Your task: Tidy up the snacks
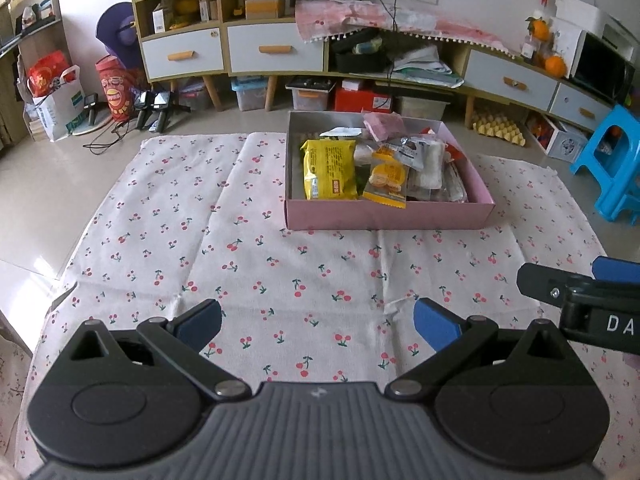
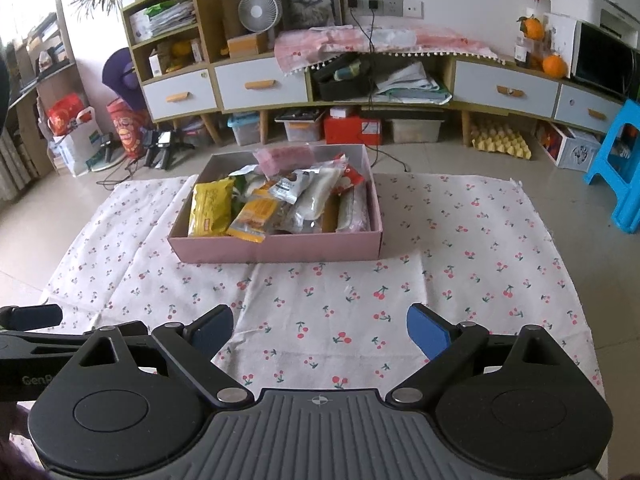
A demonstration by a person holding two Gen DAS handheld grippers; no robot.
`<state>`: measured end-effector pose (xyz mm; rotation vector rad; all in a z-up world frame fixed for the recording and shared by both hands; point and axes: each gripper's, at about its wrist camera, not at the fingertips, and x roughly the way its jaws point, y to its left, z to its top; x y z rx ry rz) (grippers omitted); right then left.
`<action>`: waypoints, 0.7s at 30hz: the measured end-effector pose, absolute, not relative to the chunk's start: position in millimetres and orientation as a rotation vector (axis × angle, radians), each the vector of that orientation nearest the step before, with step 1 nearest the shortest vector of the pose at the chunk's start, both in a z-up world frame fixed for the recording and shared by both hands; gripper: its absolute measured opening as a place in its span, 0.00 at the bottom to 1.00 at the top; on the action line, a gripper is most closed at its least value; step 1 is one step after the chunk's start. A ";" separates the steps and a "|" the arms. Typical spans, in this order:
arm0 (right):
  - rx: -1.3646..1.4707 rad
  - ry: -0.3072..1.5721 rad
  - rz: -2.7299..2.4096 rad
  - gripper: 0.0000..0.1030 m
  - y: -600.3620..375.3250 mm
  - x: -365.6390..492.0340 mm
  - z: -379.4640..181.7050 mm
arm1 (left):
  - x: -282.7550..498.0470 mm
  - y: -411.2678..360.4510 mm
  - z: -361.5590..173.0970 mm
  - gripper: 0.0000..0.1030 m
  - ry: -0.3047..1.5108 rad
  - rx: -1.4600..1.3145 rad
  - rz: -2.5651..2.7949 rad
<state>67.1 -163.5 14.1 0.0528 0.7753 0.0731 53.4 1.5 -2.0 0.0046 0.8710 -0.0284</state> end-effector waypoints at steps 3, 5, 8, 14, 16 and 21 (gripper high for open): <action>0.053 0.777 0.073 0.93 -163.2 67.2 13.7 | 54.1 1.1 -2.3 0.99 0.876 0.003 -0.029; 0.052 0.777 0.072 0.93 -163.4 67.2 13.7 | 54.2 1.1 -2.3 0.99 0.877 0.001 -0.031; 0.053 0.778 0.072 0.93 -163.6 67.4 14.5 | 54.7 0.8 -2.0 0.99 0.876 0.002 -0.029; 0.054 0.779 0.072 0.93 -163.5 67.1 14.2 | 54.9 0.3 -2.2 0.99 0.880 0.003 -0.029; 0.055 0.780 0.072 0.93 -163.2 66.6 14.1 | 54.9 0.3 -2.1 0.99 0.879 0.002 -0.029; 0.056 0.780 0.072 0.93 -163.1 66.6 13.9 | 55.2 0.5 -1.9 0.99 0.879 0.002 -0.029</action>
